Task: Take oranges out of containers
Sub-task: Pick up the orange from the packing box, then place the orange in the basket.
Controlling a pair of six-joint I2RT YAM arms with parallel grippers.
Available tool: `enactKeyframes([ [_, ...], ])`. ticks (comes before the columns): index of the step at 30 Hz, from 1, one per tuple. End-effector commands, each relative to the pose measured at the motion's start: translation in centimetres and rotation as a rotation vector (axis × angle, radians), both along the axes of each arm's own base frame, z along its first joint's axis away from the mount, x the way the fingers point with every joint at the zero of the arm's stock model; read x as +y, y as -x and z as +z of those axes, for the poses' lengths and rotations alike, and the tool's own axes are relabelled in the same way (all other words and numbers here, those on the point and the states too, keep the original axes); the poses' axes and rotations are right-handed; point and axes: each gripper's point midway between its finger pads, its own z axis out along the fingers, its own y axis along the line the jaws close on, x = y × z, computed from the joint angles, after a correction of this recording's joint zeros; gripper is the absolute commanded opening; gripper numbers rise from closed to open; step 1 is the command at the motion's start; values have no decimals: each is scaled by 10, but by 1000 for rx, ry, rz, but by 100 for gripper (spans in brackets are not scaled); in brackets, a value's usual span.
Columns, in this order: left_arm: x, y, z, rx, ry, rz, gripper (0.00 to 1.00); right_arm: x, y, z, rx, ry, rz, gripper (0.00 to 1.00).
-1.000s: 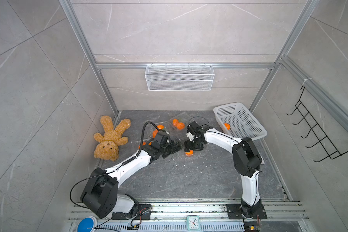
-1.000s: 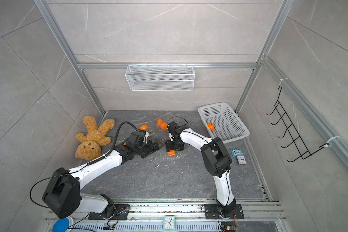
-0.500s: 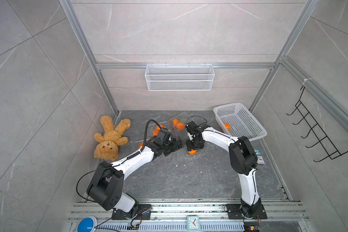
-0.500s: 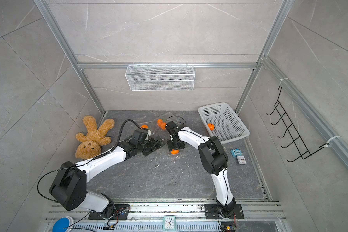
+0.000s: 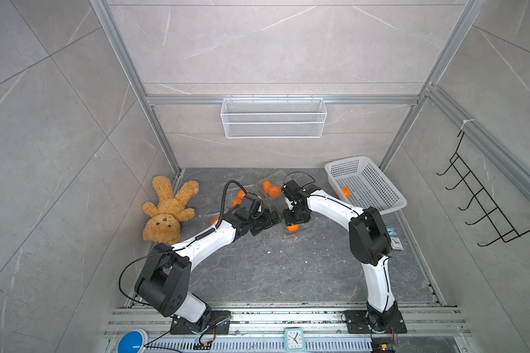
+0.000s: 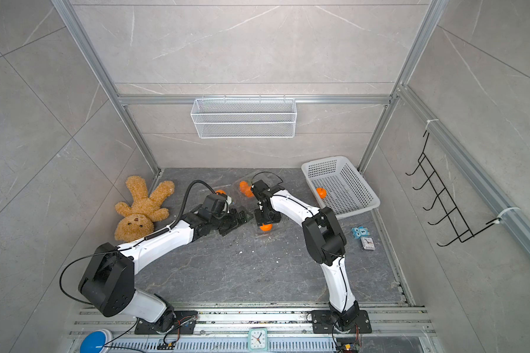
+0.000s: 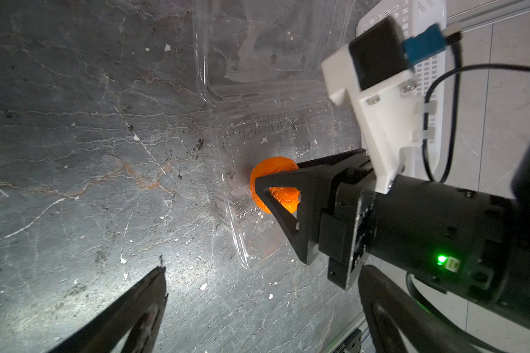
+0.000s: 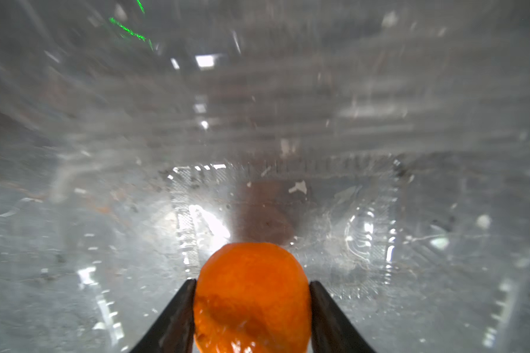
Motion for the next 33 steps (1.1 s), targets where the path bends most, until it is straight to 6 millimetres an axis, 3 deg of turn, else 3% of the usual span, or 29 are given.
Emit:
enactKeyframes([
  [1, -7, -11, 47, -116, 49, -31, 100, -9, -13, 48, -53, -60, -30, 54],
  [6, -15, -23, 72, -171, 46, -53, 100, -39, -46, 106, -137, -179, -142, 54],
  [10, -33, -38, 96, -212, 55, -89, 100, -84, -79, 147, -206, -276, -277, 54],
  [14, -66, -52, 122, -262, 58, -153, 100, -131, -106, 173, -255, -348, -400, 54],
  [17, -91, -60, 138, -294, 63, -200, 100, -166, -122, 179, -270, -380, -487, 54],
  [23, -141, -69, 146, -325, 83, -276, 100, -229, -147, 165, -269, -417, -638, 53],
  [29, -188, -71, 138, -309, 110, -339, 100, -285, -151, 117, -216, -359, -762, 54],
  [33, -207, -72, 123, -293, 113, -365, 100, -307, -146, 77, -179, -335, -821, 54],
])
